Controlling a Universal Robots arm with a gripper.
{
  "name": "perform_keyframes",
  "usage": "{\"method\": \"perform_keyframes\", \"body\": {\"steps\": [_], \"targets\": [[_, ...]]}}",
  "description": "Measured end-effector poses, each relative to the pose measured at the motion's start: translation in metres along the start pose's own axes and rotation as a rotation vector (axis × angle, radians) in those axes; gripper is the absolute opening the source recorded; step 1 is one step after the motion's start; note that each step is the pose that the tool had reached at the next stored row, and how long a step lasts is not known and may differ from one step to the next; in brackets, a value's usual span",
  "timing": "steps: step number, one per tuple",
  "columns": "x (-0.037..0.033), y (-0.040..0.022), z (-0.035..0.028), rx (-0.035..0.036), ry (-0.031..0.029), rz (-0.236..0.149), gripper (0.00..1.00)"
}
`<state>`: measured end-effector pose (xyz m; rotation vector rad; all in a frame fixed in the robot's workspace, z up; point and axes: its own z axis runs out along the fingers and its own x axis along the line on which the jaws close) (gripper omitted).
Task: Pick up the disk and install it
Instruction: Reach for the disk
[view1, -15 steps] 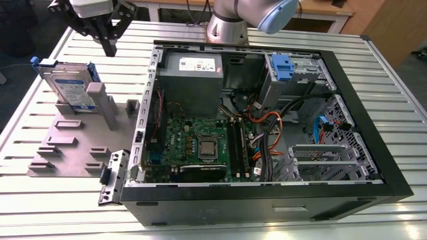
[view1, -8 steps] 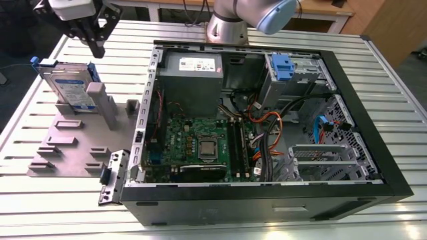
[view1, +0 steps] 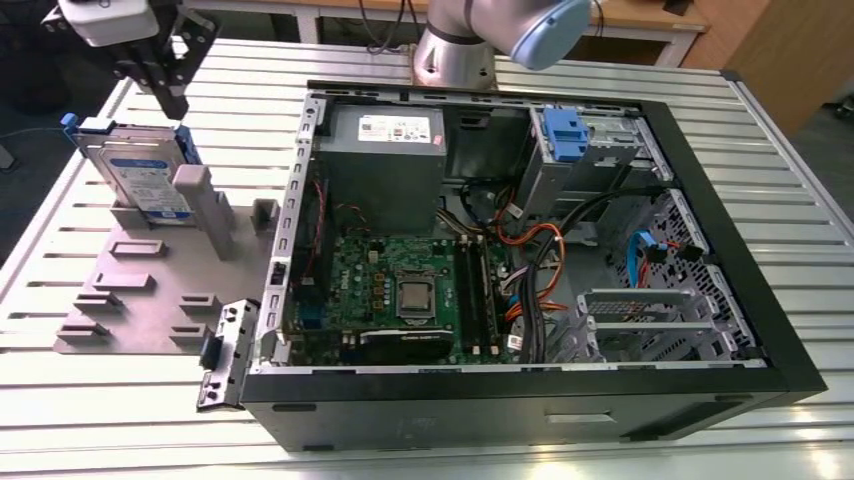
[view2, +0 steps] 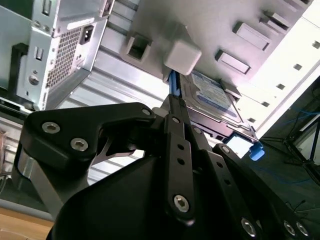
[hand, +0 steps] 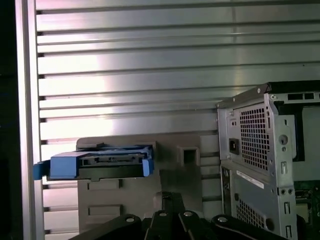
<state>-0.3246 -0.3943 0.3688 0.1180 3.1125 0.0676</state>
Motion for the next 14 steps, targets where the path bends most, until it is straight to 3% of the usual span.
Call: {"method": "perform_keyframes", "body": {"steps": [14], "targets": [[0.0424, 0.0088, 0.0063, 0.0, 0.0, 0.0, 0.11]]}}
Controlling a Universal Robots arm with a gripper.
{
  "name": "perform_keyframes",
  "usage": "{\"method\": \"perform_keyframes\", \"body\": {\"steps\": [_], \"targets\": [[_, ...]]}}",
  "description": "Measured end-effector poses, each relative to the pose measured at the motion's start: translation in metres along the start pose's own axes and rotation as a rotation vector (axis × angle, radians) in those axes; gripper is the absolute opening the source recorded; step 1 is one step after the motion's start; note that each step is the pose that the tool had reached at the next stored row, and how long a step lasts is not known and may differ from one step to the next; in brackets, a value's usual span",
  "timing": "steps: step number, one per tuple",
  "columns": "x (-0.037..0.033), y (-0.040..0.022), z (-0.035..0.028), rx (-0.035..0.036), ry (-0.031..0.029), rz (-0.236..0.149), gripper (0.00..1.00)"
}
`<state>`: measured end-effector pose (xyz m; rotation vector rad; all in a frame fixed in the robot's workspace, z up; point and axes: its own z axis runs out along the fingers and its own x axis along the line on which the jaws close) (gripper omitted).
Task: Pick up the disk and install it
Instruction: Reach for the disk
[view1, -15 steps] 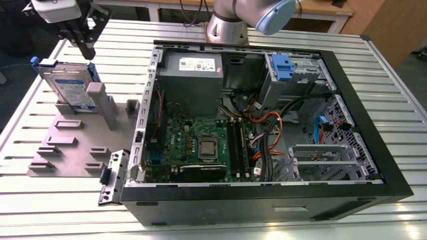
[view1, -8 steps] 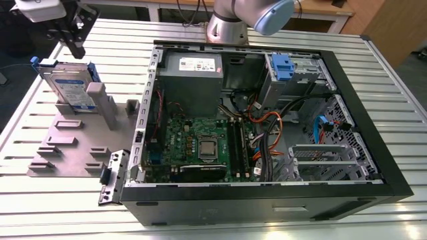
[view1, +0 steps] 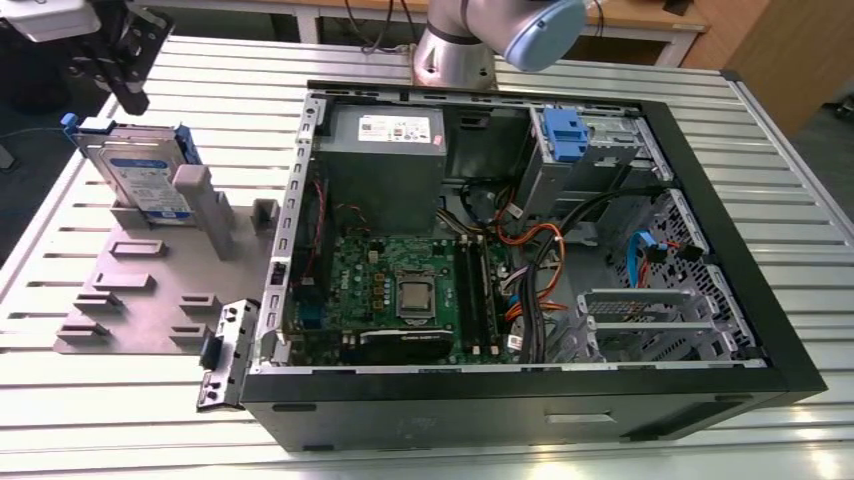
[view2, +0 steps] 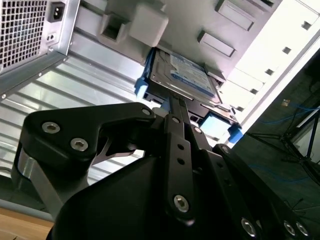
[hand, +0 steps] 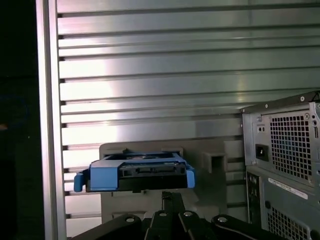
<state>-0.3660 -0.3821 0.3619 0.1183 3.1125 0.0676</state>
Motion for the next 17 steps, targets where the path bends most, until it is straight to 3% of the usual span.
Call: {"method": "perform_keyframes", "body": {"steps": [6, 9, 17], "targets": [[0.015, 0.0081, 0.0053, 0.0001, 0.0001, 0.0, 0.11], [0.0218, 0.0089, 0.0084, 0.0, 0.0, 0.0, 0.11], [0.0241, 0.0086, 0.0116, 0.0, 0.0001, 0.0, 0.11]]}}
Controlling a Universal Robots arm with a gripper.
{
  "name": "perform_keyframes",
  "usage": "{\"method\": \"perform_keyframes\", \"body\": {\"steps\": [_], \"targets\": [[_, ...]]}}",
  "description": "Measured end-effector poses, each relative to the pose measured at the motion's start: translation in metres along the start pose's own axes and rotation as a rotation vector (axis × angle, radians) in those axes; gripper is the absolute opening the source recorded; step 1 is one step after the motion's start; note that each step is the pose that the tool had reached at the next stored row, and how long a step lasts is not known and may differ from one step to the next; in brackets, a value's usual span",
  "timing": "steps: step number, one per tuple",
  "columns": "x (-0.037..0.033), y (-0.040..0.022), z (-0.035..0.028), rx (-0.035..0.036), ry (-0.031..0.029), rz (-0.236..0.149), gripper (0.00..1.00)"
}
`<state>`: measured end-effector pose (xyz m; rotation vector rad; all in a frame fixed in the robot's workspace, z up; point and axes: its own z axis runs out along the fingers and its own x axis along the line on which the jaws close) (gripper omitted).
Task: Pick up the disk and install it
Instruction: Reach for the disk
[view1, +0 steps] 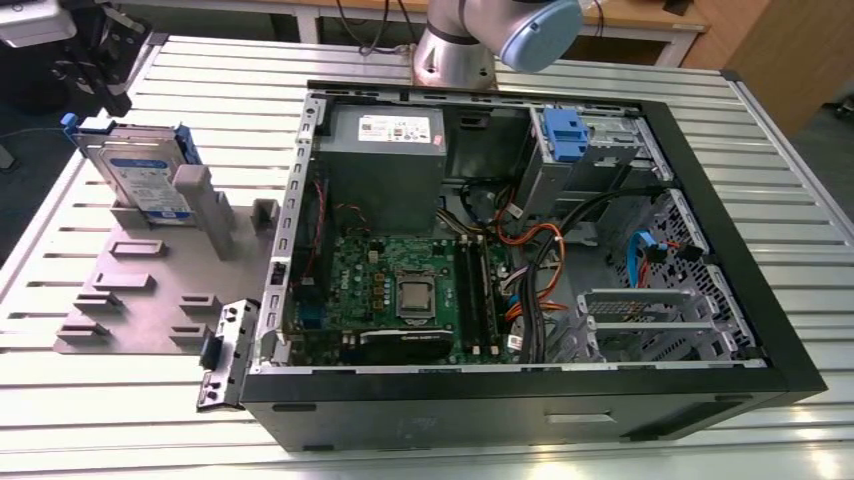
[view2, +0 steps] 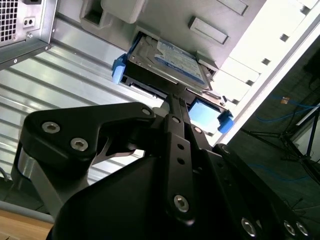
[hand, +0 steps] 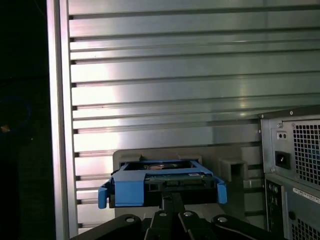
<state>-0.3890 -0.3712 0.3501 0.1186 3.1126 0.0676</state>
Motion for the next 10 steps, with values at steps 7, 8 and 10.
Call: {"method": "perform_keyframes", "body": {"steps": [7, 8, 10], "targets": [[0.0039, -0.0004, 0.0018, -0.0001, -0.0001, 0.0, 0.11], [0.0045, -0.0005, 0.0028, -0.0002, -0.0002, 0.0, 0.11], [0.005, -0.0007, 0.0045, 0.0, -0.0001, 0.0, 0.11]]}}
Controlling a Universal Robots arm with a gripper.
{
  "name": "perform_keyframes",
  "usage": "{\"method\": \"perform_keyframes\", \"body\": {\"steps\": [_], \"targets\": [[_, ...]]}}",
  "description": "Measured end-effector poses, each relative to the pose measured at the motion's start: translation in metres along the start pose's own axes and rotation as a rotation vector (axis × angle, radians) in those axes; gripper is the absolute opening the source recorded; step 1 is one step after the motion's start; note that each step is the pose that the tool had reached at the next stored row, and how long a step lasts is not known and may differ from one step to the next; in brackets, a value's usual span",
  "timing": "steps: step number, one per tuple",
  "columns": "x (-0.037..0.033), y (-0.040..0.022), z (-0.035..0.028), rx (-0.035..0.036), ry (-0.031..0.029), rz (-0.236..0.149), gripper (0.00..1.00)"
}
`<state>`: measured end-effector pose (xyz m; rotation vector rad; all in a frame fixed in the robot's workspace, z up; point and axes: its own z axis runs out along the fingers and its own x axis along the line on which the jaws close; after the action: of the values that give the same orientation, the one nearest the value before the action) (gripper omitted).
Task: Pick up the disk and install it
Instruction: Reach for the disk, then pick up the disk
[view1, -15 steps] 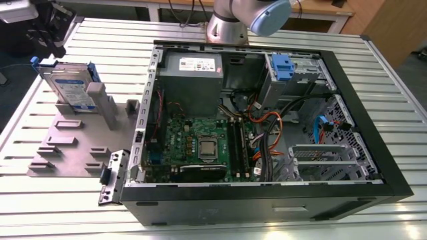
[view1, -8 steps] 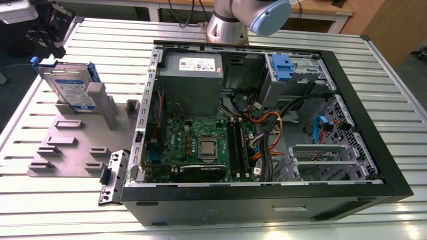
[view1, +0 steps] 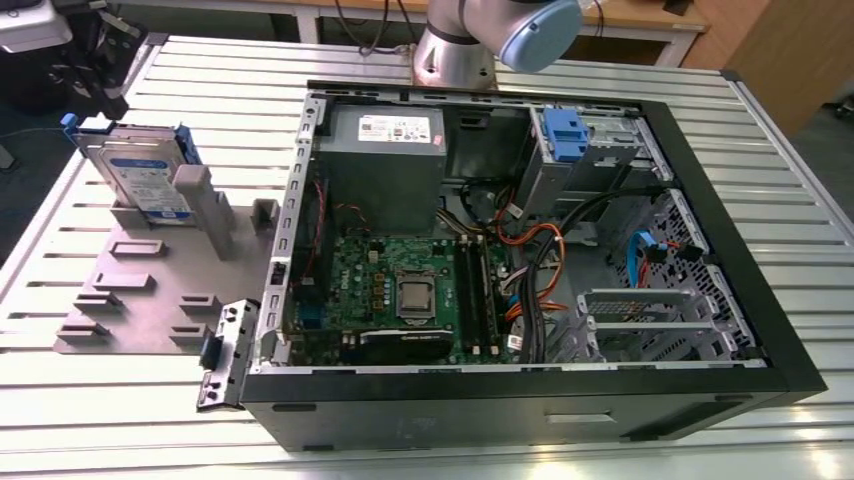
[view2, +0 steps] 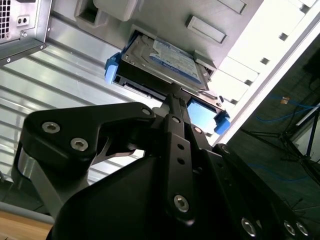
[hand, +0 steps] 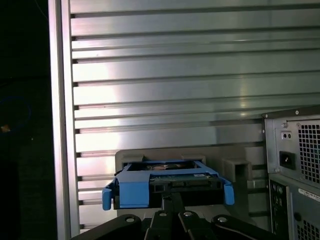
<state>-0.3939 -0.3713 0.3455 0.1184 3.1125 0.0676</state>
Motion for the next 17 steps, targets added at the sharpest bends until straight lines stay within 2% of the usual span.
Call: {"method": "perform_keyframes", "body": {"steps": [3, 17], "targets": [[0.0001, -0.0002, 0.0025, 0.0, 0.0, 0.0, 0.11], [0.0012, -0.0006, 0.0049, 0.0, 0.0, 0.0, 0.11]]}}
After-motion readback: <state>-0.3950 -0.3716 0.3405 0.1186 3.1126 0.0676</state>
